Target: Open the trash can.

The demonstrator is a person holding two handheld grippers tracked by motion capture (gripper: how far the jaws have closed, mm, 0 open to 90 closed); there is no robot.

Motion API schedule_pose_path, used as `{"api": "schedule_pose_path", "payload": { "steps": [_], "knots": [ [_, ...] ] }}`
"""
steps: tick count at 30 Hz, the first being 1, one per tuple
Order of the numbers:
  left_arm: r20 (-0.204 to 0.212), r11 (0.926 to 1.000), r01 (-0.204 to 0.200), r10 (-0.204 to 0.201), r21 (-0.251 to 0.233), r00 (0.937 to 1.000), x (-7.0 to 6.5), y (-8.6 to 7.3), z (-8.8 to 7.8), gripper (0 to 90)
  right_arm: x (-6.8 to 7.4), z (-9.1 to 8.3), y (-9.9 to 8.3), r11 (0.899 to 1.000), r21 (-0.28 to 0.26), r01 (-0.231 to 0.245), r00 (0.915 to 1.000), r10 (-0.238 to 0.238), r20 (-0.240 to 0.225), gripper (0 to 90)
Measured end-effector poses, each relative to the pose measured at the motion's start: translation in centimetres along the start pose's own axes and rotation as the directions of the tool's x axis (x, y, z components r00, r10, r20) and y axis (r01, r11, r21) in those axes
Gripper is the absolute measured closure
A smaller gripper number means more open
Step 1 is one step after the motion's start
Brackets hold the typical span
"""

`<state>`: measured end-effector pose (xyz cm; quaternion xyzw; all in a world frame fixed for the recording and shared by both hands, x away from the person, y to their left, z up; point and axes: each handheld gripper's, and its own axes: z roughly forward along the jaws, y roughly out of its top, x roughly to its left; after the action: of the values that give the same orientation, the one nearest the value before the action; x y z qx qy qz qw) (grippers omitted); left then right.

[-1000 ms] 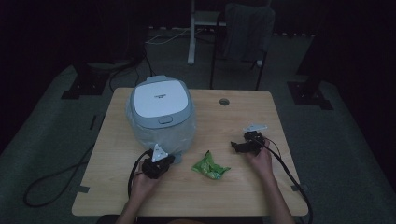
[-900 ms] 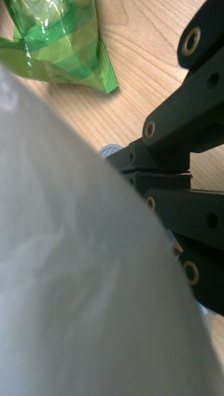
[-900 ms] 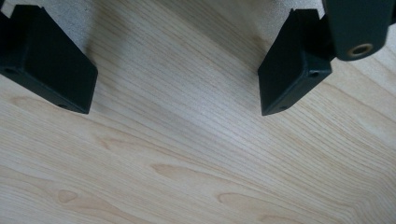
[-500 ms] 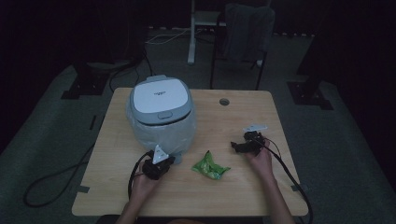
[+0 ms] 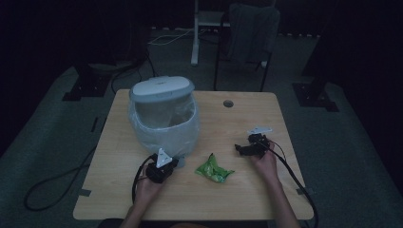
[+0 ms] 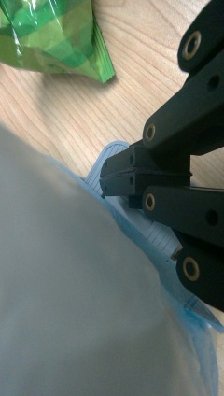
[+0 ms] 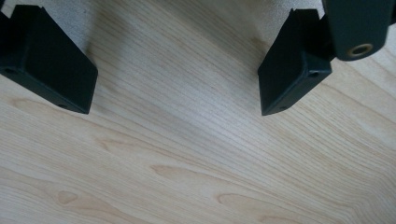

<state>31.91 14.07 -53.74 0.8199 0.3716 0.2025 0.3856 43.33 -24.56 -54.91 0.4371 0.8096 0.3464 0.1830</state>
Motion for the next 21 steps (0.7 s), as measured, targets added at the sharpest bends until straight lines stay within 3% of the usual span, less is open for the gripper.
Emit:
{"api": "schedule_pose_path", "payload": {
  "steps": [8,21],
  "knots": [
    [-0.015,0.9998,0.019,-0.019,0.001,0.9997,0.31,0.05,0.50,90.0,0.07,-0.05,-0.05,1.000,0.000,0.000,1.0000,0.000,-0.001,10.8],
    [-0.035,1.0000,0.009,-0.009,-0.003,0.9994,0.37,0.08,0.64,90.0,0.16,-0.12,-0.12,1.000,0.000,0.007,0.9999,-0.007,-0.008,10.7]
  ]
}}
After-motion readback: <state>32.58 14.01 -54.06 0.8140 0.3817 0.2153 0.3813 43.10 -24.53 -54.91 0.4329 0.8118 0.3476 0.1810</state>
